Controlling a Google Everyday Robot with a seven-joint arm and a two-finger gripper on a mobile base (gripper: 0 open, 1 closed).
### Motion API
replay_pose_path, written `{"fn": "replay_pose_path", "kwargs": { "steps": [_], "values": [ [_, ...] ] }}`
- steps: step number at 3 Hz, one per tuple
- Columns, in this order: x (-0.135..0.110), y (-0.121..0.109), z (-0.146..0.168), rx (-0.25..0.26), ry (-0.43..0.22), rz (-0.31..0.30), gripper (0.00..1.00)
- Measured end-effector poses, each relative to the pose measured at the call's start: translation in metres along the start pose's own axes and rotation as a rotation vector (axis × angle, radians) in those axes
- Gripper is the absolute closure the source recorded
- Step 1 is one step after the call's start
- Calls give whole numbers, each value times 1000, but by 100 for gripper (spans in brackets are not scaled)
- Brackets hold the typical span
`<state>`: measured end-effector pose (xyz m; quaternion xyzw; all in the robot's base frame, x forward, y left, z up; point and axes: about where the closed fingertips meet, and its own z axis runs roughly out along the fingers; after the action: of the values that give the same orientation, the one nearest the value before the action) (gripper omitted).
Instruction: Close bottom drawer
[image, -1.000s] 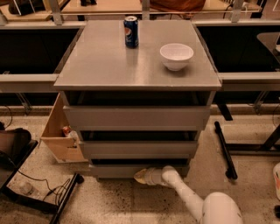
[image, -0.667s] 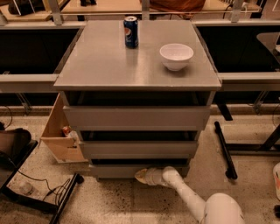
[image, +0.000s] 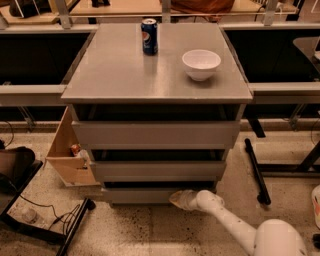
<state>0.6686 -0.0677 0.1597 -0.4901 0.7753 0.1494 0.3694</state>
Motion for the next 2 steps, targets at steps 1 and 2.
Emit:
{"fn": "replay_pose_path", "kwargs": {
  "steps": [1,2],
  "values": [
    [29,-63,-91,163,145,-149,100],
    [20,-91,-157,216,254,-333,100]
  ]
}}
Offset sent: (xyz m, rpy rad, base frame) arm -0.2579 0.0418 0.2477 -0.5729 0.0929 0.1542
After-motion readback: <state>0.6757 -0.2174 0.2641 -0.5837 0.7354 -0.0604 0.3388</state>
